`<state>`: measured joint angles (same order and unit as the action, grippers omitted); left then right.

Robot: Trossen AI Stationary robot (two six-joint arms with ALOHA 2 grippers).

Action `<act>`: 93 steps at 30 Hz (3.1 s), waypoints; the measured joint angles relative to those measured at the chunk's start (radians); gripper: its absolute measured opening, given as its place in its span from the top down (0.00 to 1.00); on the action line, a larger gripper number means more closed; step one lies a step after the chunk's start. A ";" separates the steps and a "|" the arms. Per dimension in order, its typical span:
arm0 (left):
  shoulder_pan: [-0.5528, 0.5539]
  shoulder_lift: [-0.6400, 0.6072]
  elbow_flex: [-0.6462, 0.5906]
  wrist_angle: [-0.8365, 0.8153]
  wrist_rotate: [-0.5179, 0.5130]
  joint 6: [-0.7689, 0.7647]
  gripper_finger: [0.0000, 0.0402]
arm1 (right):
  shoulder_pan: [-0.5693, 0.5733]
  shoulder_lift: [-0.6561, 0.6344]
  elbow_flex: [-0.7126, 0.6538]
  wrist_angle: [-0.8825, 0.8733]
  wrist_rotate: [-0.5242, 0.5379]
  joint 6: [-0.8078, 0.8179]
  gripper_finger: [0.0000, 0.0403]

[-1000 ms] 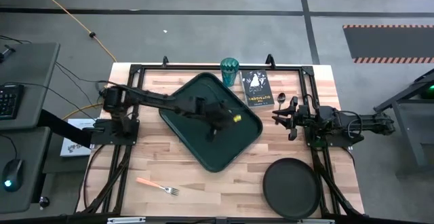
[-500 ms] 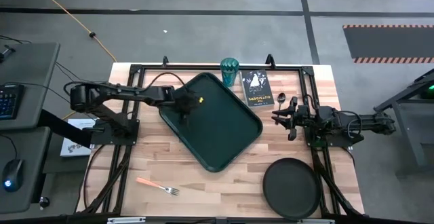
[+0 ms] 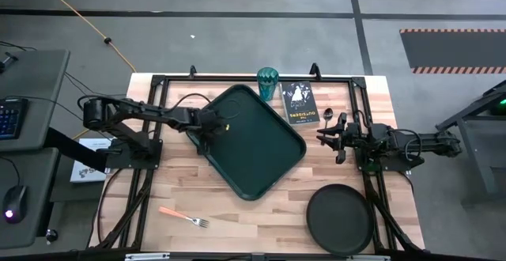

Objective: Pick and place plate/cup/fork/spoon on tray
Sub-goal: Adjust the black tray on the table

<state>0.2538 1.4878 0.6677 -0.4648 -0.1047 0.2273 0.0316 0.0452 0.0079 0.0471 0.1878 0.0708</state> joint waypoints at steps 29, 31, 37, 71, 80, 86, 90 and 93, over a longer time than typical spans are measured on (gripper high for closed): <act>-0.301 -0.021 0.130 -0.184 0.118 -0.467 1.00 | 0.000 0.000 0.000 0.000 0.000 0.000 0.76; -0.300 -0.037 0.179 -0.174 0.080 -0.405 1.00 | 0.000 0.000 0.000 0.000 0.000 0.000 0.76; -0.300 -0.041 0.250 0.008 0.078 -0.191 1.00 | 0.000 0.000 0.000 0.000 0.000 0.000 0.76; -0.133 -0.396 -0.203 0.836 0.290 -0.058 1.00 | 0.019 0.241 0.001 0.856 -0.338 -0.045 0.76; -0.133 -0.396 -0.203 0.868 0.287 -0.068 1.00 | 0.030 0.703 0.159 0.857 -0.144 0.094 0.76; -0.133 -0.397 -0.203 0.882 0.286 -0.068 1.00 | 0.030 0.932 0.291 0.757 -0.258 0.240 0.76; -0.133 -0.397 -0.203 0.880 0.286 -0.068 1.00 | 0.037 0.998 0.423 0.407 -0.322 0.308 0.78; -0.133 -0.397 -0.203 0.877 0.286 -0.068 1.00 | 0.086 1.043 0.522 0.041 -0.274 0.379 0.87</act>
<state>0.1207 1.0912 0.4644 0.4118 0.1814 0.1593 0.1181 1.0885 0.5303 0.0886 -0.0862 0.4501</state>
